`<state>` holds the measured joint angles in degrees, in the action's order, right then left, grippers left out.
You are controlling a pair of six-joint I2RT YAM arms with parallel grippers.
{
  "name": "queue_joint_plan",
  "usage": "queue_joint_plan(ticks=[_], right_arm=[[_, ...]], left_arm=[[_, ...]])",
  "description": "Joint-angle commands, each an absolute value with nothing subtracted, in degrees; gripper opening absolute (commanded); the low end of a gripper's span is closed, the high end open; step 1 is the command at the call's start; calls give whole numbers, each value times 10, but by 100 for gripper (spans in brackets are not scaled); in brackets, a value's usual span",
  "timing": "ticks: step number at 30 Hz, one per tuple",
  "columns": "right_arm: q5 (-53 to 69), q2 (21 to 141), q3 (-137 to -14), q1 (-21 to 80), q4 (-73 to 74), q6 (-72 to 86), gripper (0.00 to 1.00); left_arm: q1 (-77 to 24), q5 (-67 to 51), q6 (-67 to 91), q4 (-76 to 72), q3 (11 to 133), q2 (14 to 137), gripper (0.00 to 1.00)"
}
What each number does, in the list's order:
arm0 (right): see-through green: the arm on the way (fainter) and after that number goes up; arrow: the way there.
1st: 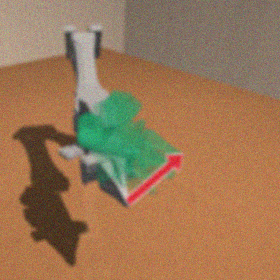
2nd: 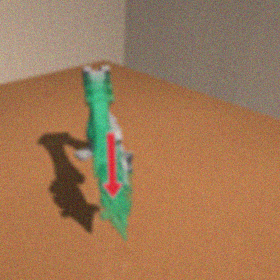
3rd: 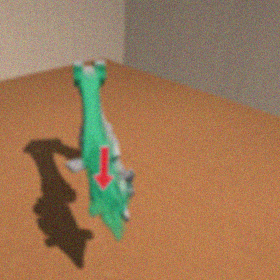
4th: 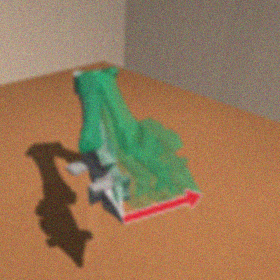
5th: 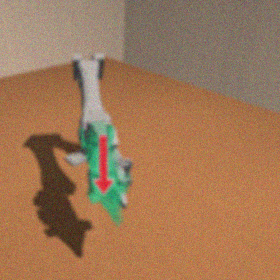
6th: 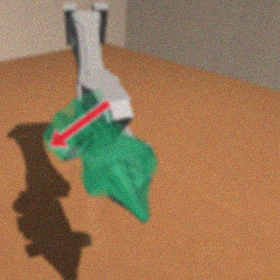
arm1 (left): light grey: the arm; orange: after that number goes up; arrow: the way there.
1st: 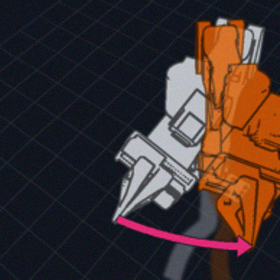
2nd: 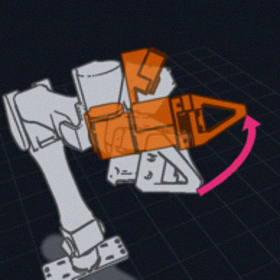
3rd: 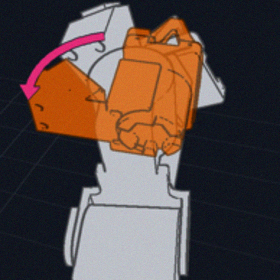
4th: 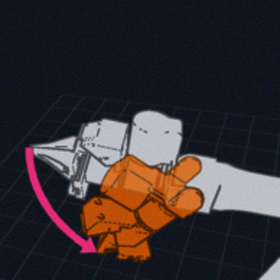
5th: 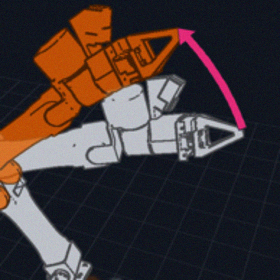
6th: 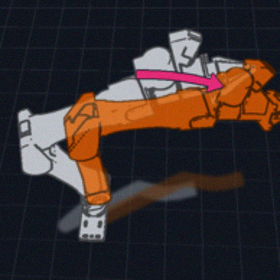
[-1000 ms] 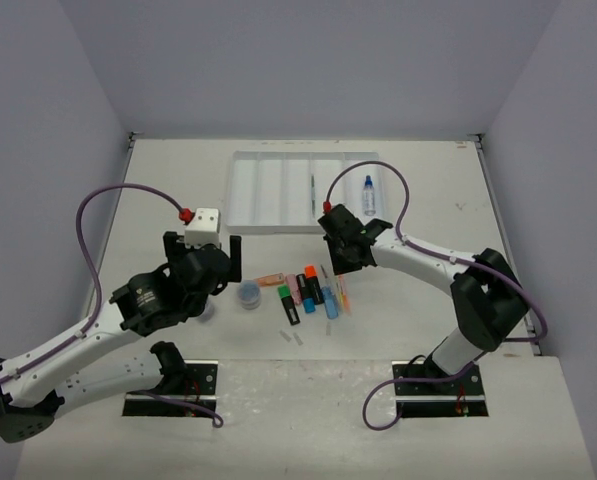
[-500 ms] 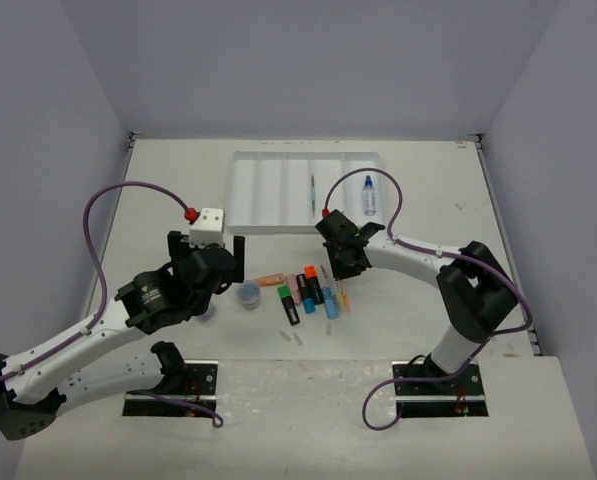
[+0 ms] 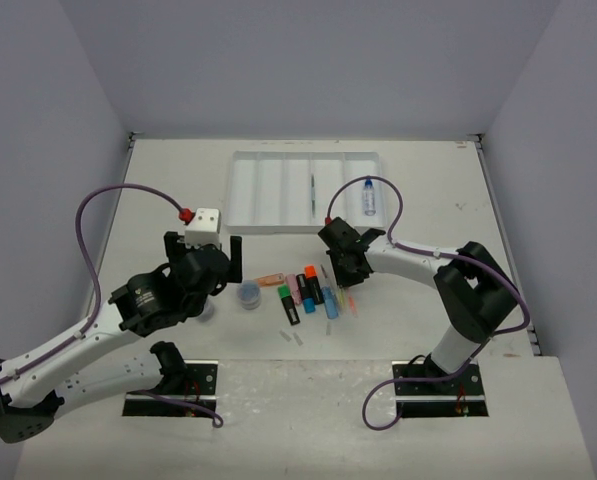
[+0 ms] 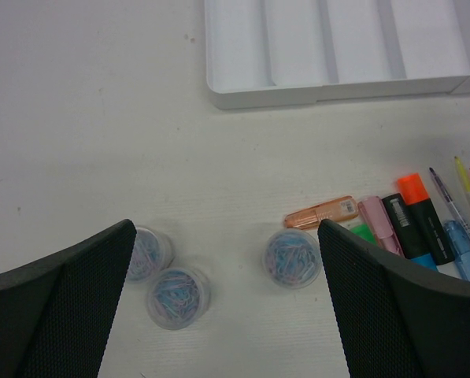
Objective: Sort the stationery into containers
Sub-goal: Pick up the pen from the center of the board.
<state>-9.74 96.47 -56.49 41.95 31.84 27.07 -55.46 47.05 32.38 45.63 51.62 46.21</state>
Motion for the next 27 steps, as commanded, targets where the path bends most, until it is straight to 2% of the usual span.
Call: queue_joint_plan(ticks=[1, 9, 14, 16, 19, 23, 25, 27], right_arm=[[-85, 961, -558, 421, 307, 283, 14], [-125, 968, -572, 420, 345, 303, 12], [-133, 955, -573, 417, 355, 296, 27], [-123, 960, -574, 416, 357, 291, 28], [-110, 970, -578, 414, 358, 286, 21], [-114, 963, -573, 409, 359, 286, 4], [-119, 946, -567, 403, 364, 285, 0], [-134, 920, -563, 395, 373, 284, 0]], left_arm=[[-551, 474, 329, 437, 514, 456, 100], [-551, 470, 342, 450, 524, 458, 100], [-551, 471, 392, 472, 539, 450, 100], [-551, 465, 402, 474, 546, 451, 100], [-551, 463, 404, 466, 550, 450, 100], [-551, 454, 407, 459, 565, 459, 100], [-551, 441, 415, 449, 569, 465, 100], [-551, 426, 424, 439, 569, 477, 100]])
